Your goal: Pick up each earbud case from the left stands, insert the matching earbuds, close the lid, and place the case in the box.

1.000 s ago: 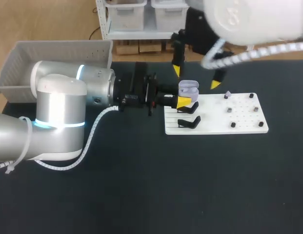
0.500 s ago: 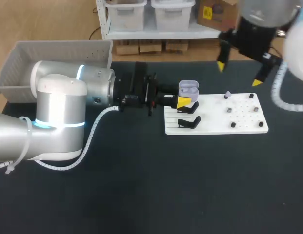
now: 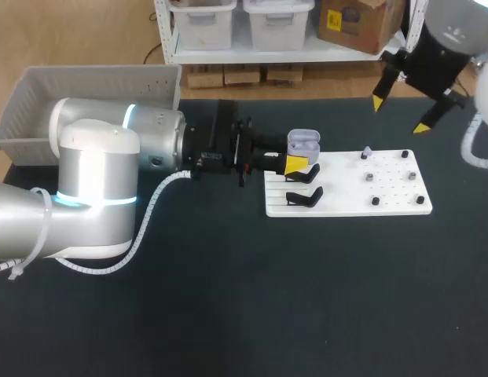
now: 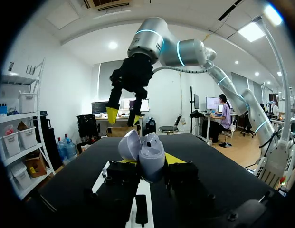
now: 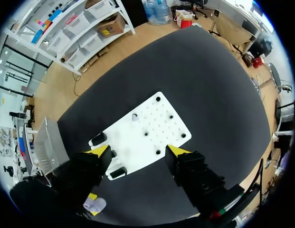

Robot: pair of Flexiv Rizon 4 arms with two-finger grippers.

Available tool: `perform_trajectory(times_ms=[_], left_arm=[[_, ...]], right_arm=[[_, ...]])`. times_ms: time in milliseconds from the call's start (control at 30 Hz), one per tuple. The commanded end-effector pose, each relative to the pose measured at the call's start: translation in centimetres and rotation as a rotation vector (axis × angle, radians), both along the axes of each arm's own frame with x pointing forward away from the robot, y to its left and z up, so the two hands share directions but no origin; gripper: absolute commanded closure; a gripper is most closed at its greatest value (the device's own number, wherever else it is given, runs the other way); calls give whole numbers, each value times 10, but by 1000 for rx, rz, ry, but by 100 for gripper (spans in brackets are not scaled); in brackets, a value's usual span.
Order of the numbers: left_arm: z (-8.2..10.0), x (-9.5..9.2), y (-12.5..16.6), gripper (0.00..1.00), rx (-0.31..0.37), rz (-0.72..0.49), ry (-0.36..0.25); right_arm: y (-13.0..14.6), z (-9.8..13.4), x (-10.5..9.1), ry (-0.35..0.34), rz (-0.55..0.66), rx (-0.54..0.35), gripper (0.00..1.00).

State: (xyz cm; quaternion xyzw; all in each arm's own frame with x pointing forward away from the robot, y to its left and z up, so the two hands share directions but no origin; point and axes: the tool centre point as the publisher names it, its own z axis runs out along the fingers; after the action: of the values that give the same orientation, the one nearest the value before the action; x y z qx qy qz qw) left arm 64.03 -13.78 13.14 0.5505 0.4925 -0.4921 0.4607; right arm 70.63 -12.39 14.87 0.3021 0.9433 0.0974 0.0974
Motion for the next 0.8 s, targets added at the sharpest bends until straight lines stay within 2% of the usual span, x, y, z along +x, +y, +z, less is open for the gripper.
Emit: perform_trajectory(times_ms=[33,133,200,800], left_arm=[[-1,-1,0,100,-3,4,-3],[-1,-1,0,100,-3,4,-3],[-1,-1,0,100,-3,4,-3],[-1,-1,0,100,-3,4,-3]], right_arm=[[4,-20,26,99,-1,3,26],[1,-31,31,129,-12,39,21],[0,-37,33,148,-15,58,0],[0,-37,33,148,-15,58,0]])
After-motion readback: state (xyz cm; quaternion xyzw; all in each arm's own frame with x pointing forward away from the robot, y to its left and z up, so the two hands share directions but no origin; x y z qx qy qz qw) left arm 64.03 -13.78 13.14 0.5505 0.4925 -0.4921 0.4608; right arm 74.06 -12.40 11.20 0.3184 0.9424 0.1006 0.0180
